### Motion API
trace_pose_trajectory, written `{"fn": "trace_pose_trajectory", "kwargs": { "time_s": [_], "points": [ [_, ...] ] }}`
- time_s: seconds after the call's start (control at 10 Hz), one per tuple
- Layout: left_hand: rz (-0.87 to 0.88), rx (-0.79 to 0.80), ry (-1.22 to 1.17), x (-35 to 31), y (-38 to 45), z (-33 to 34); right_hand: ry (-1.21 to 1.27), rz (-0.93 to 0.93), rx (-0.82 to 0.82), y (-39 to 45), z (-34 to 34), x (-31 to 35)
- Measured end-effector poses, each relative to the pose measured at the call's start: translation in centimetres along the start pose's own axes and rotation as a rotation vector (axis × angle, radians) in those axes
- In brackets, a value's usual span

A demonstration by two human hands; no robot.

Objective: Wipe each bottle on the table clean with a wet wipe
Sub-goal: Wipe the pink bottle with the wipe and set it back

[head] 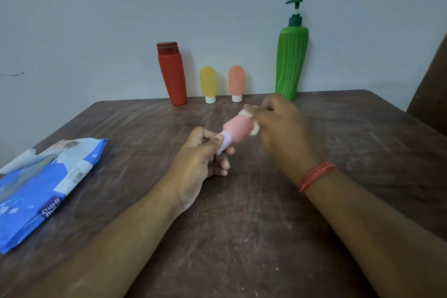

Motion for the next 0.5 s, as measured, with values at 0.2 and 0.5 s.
{"fn": "trace_pose_trajectory", "kwargs": {
  "time_s": [0.2, 0.5],
  "points": [
    [-0.004, -0.001, -0.058, 0.2, 0.3, -0.2, 0.06, -0.122, 0.06, -1.1, 1.3, 2.9],
    [-0.078, 0.103, -0.334, 0.1, 0.4, 0.6, 0.135, -0.168, 0.094, -1.3, 1.8, 4.2]
  ]
}}
Point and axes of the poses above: each hand's wrist, its own y-axis towards the middle knuckle, its own z-axis out of the palm, x = y × z, the point moved 7 cm from there along y, towards the middle knuckle, and after that the axes turned 15 degrees about y, right-handed, at the moved point
